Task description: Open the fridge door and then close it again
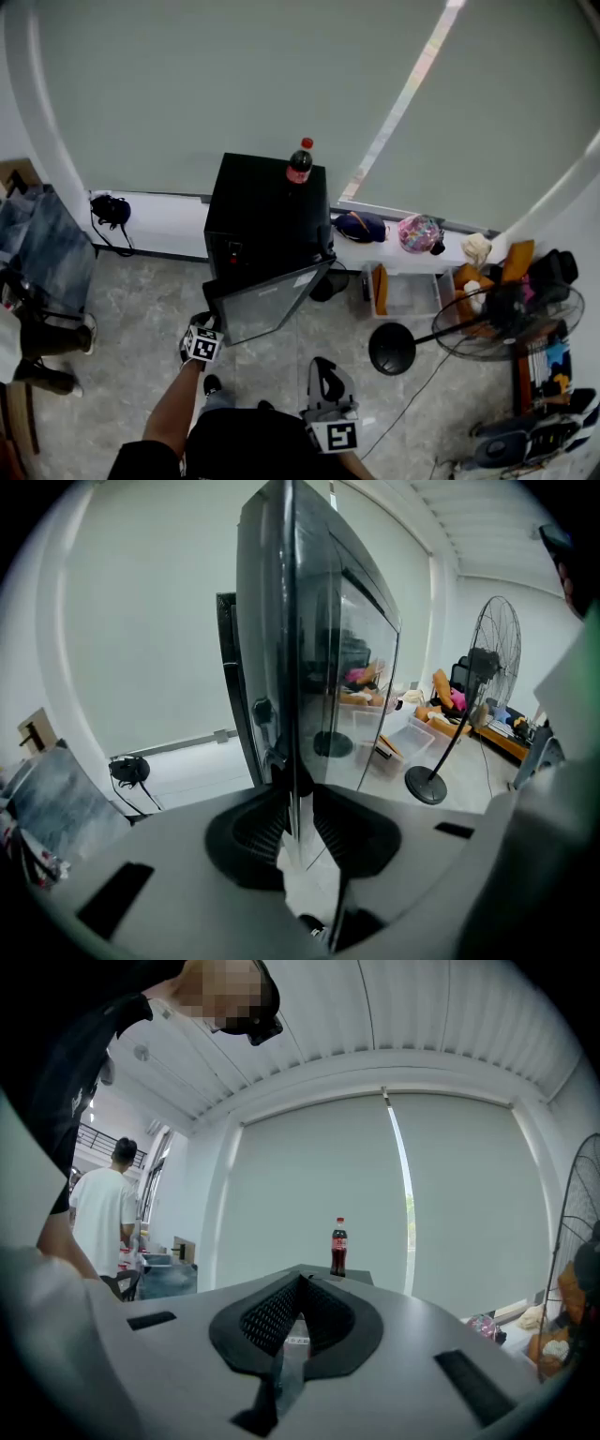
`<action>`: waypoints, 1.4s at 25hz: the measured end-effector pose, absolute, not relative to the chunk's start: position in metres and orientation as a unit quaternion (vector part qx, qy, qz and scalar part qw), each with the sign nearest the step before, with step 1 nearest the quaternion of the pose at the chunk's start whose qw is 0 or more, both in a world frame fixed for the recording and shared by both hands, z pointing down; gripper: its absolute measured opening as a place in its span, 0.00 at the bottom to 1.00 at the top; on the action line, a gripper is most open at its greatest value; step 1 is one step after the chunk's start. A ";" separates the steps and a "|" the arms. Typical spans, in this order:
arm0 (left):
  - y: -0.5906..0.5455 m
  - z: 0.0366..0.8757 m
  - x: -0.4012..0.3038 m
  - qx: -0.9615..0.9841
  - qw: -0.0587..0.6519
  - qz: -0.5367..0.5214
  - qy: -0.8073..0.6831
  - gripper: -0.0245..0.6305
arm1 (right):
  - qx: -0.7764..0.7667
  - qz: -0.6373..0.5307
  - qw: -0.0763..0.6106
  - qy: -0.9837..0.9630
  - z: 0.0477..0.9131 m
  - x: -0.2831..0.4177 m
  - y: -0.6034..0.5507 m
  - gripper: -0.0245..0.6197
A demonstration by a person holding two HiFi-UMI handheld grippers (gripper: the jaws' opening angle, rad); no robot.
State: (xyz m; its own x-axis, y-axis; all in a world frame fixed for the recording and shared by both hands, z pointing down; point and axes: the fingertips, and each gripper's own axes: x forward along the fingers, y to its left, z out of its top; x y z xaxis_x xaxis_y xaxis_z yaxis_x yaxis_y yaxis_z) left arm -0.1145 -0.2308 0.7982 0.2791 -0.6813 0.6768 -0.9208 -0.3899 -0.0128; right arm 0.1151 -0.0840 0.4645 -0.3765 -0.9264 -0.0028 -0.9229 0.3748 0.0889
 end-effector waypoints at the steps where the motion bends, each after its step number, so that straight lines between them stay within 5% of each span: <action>1: -0.227 0.798 -0.113 0.772 0.197 0.305 -0.522 0.17 | 0.553 -0.036 0.022 -0.832 0.465 0.119 -0.083 0.05; 35: -0.124 0.803 -0.038 0.709 0.241 0.266 -0.607 0.15 | 0.440 -0.008 0.020 -0.898 0.480 0.151 0.015 0.05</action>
State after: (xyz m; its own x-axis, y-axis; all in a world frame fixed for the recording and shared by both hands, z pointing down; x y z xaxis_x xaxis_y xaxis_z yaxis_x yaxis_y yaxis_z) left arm -0.0382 -0.1239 0.8033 0.1223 -0.7323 0.6699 -0.9888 -0.1477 0.0191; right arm 0.1507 0.0153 0.4795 -0.6116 -0.7906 0.0285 -0.7900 0.6123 0.0317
